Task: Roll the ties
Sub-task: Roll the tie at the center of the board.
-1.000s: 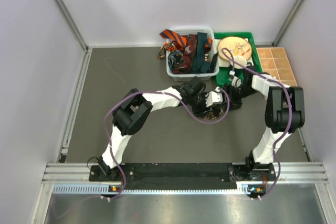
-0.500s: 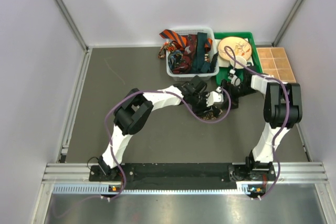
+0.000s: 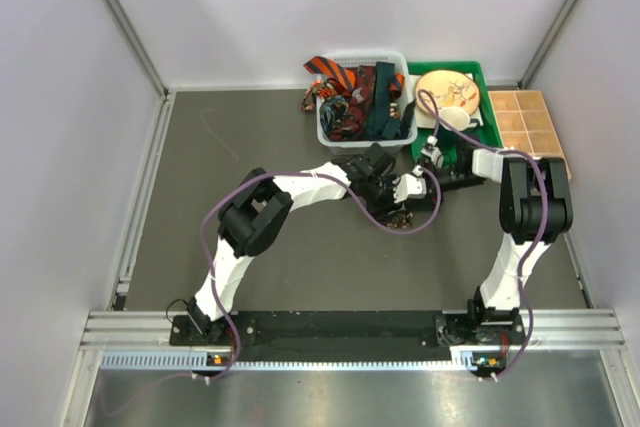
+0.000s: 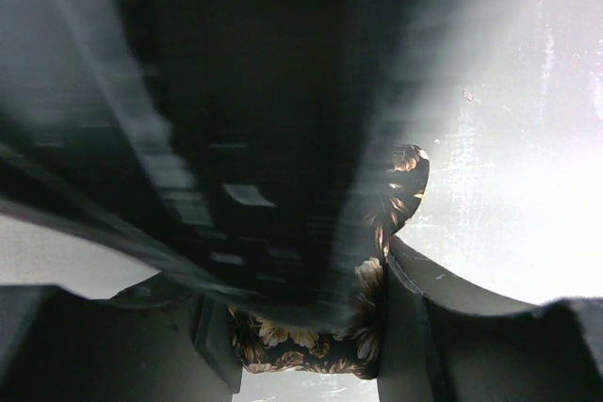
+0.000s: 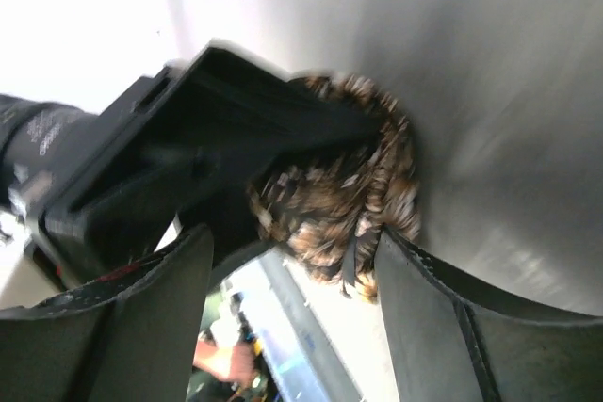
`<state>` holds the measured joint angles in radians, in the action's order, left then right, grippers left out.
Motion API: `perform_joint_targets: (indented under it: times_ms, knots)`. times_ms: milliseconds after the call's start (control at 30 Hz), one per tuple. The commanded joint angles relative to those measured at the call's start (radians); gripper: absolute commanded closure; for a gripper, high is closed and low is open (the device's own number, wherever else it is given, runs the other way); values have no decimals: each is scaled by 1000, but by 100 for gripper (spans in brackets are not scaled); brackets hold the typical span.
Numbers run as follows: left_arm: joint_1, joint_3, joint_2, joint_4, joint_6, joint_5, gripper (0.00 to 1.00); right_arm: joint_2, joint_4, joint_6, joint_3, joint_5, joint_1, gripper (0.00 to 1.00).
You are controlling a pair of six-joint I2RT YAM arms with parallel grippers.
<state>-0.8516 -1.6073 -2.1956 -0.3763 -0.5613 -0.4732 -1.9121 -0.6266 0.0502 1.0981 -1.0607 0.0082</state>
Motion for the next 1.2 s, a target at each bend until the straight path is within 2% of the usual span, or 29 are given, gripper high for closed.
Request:
perform_joint_targets:
  times_ms: [0,133,167,333,467,567,733,867,1167]
  knots:
    - [5,53,-92,-263,-12,84,96,38,-153,-46,-40,-74,7,32]
    - [3,55,-92,-262,-11,77,96,21,-134,-26,-41,-21,12,26]
    - [3,53,-92,-262,-9,77,96,13,-134,-17,-35,45,15,25]
    - [3,58,-89,-260,-8,76,95,13,-119,0,-24,79,29,28]
    - [3,57,-92,-260,-5,71,95,11,-120,14,5,275,32,25]
    - [3,55,-92,-262,-6,71,95,18,-116,17,0,323,30,22]
    - [5,56,-93,-262,-8,68,95,-4,-125,13,-1,268,36,22]
    - [3,55,-93,-259,-8,64,95,-4,-99,36,-3,190,39,32]
    - [3,55,-98,-260,-9,62,95,-56,-79,73,26,120,47,40]
